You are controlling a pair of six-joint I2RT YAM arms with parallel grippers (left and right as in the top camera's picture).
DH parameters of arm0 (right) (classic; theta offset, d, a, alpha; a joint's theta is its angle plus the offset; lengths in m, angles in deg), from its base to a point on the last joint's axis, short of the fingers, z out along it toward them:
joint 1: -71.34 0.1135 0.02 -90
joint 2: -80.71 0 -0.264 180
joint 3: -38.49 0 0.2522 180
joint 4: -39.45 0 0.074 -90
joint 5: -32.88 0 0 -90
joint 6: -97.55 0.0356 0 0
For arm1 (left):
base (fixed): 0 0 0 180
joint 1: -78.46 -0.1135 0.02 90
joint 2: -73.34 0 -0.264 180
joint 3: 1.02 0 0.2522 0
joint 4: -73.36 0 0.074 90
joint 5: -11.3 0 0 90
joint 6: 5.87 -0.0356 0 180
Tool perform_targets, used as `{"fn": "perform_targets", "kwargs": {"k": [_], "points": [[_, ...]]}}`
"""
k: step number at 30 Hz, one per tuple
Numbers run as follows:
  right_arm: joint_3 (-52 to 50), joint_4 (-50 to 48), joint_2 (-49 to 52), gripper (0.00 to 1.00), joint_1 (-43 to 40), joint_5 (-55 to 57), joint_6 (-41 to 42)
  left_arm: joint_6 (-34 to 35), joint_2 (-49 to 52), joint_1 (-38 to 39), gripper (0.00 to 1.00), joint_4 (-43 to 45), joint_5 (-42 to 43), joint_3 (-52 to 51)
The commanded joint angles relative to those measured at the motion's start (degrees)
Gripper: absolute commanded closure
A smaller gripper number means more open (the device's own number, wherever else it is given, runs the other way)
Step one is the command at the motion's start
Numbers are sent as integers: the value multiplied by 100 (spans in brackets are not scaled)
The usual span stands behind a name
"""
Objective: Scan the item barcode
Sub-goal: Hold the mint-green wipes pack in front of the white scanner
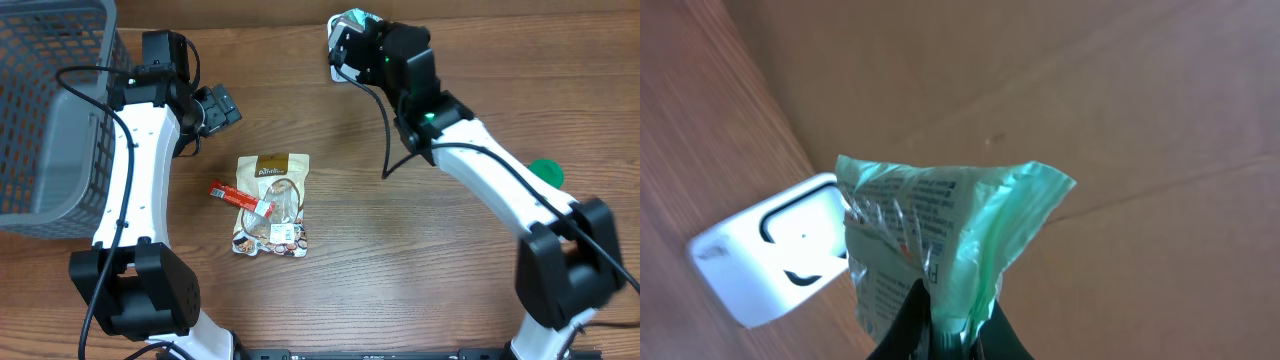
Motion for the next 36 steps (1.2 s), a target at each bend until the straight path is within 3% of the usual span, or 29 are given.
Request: {"fn": "perform_targets", "kwargs": {"k": [1, 10, 17, 20, 23, 36], "points": [[76, -645, 380, 97, -11, 551, -321, -70, -39, 7, 0, 2, -33, 72], [76, -1864, 1261, 97, 7, 621, -1130, -70, -39, 4, 0, 0, -33, 72], [76, -2977, 1714, 96, 7, 846, -1307, -70, -39, 4, 0, 0, -33, 72], [76, -3340, 1915, 97, 7, 811, -1856, -70, -39, 4, 0, 2, -33, 72], [81, -3460, 2074, 97, 7, 809, -2155, -70, -39, 4, 0, 2, -33, 72], [133, -3600, 2288, 97, 7, 557, -1928, -68, -39, 4, 0, 2, -33, 72]]}}
